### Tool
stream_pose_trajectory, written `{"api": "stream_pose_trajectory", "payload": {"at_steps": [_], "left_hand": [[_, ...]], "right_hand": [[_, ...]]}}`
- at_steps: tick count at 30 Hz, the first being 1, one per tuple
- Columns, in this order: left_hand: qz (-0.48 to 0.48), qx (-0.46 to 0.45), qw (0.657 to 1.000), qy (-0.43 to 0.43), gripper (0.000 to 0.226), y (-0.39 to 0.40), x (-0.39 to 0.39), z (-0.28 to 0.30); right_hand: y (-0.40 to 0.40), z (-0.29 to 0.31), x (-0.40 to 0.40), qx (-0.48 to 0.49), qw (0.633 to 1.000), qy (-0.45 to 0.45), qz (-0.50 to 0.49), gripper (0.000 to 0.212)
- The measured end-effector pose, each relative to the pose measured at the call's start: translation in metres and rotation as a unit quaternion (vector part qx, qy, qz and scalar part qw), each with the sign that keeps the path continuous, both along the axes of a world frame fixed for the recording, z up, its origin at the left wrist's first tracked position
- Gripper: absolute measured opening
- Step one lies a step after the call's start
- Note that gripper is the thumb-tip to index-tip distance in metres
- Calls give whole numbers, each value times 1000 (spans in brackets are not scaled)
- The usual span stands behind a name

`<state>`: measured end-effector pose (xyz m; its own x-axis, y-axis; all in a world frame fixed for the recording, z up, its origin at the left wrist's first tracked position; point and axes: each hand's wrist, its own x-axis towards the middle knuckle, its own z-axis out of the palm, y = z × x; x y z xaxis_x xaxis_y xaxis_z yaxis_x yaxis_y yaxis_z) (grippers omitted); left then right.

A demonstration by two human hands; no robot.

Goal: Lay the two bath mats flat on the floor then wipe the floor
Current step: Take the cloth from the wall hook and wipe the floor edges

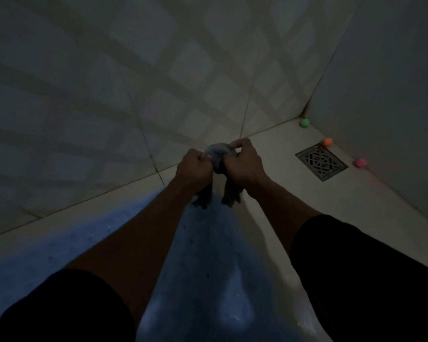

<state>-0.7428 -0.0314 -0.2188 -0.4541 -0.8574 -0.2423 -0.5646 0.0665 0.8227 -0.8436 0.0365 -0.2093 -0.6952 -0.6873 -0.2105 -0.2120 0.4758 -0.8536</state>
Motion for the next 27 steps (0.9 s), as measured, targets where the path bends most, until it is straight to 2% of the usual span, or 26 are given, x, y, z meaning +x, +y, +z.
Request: {"api": "stream_pose_trajectory", "payload": {"at_steps": [3, 4, 5, 6, 9, 13, 15, 18, 21, 23, 27], "left_hand": [[44, 48, 996, 68, 14, -18, -1, -5], [70, 79, 991, 81, 36, -21, -2, -4], [81, 108, 987, 88, 53, -21, -3, -1], [79, 124, 986, 82, 58, -20, -3, 2], [71, 134, 987, 44, 48, -11, -2, 25], [44, 120, 992, 23, 41, 12, 1, 92], [40, 115, 993, 7, 26, 25, 3, 146], [29, 98, 995, 6, 26, 38, 0, 236], [22, 66, 998, -1, 36, 43, -6, 352], [13, 29, 999, 4, 31, 39, -13, 438], [-13, -51, 998, -27, 30, 24, -32, 609]], "right_hand": [[-18, -7, 0, -14, 999, -44, -29, 55], [-23, -10, 0, -8, 998, -46, -35, 61], [-26, -10, 0, 3, 998, -43, -37, 61], [-27, -9, 0, 16, 999, -37, -36, 54], [-15, 14, 9, 36, 999, -12, -34, 32], [13, 83, 10, 60, 998, 24, -16, 27], [28, 132, 7, 75, 997, 20, -17, 22], [44, 226, 0, 84, 996, 25, -5, 22], [47, 348, -14, 89, 996, 26, 6, 23], [44, 440, -29, 82, 996, 18, 22, 25], [32, 617, -72, 83, 988, 48, 123, 19]]}}
